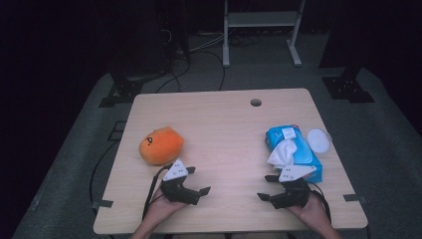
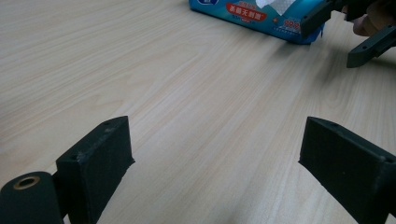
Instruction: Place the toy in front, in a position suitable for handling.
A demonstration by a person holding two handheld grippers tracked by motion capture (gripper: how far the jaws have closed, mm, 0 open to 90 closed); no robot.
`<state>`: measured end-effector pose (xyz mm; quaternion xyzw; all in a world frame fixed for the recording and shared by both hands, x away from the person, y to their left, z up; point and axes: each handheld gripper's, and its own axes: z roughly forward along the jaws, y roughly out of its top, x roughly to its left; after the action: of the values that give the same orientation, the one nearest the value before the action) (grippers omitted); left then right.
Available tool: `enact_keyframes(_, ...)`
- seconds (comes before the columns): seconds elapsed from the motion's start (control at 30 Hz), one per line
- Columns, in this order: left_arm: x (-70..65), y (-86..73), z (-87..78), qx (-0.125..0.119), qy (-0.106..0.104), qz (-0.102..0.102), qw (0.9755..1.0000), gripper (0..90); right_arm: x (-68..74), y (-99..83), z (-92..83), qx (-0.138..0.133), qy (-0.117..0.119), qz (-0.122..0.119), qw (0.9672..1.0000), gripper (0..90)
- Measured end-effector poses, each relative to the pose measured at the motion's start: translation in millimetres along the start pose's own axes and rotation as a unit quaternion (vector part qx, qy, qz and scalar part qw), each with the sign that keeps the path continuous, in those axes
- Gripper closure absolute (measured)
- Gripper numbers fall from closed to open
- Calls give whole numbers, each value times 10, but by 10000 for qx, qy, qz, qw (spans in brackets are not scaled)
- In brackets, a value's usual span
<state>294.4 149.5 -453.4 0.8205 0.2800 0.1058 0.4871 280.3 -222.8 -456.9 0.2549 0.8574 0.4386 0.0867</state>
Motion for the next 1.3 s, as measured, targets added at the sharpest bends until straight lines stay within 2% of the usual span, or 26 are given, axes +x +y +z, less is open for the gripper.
enact_keyframes(0.17,16,-3,2,37,-26,-28,10000,86,-13,-7,2,-5,54,39,10000,298)
enact_keyframes(0.27,19,7,-13,-26,-28,-56,10000,86,-8,0,0,-69,111,101,9999,297)
enact_keyframes(0.47,5,41,-48,-97,-27,34,9999,86,6,-4,-4,-39,68,64,9999,297)
enact_keyframes(0.63,-13,151,-103,-267,-19,81,9996,86,-4,-4,-13,-60,72,147,9998,297)
enact_keyframes(0.7,-17,207,-141,-359,46,191,9992,86,3,-5,0,-46,35,109,9999,296)
enact_keyframes(0.77,-2,270,-188,-479,49,193,9987,86,11,-3,3,5,1,64,10000,296)
enact_keyframes(0.93,85,408,-282,-594,251,338,9973,86,4,-2,-1,-24,3,104,9999,296)
enact_keyframes(1.07,207,501,-365,-720,467,434,9954,87,14,3,-9,-40,2,102,9999,296)
enact_keyframes(1.17,317,534,-449,-848,633,423,9935,86,14,1,-7,-39,2,91,10000,296)
enact_keyframes(1.3,499,536,-572,-960,902,309,9908,86,13,-2,-2,-32,8,105,9999,296)
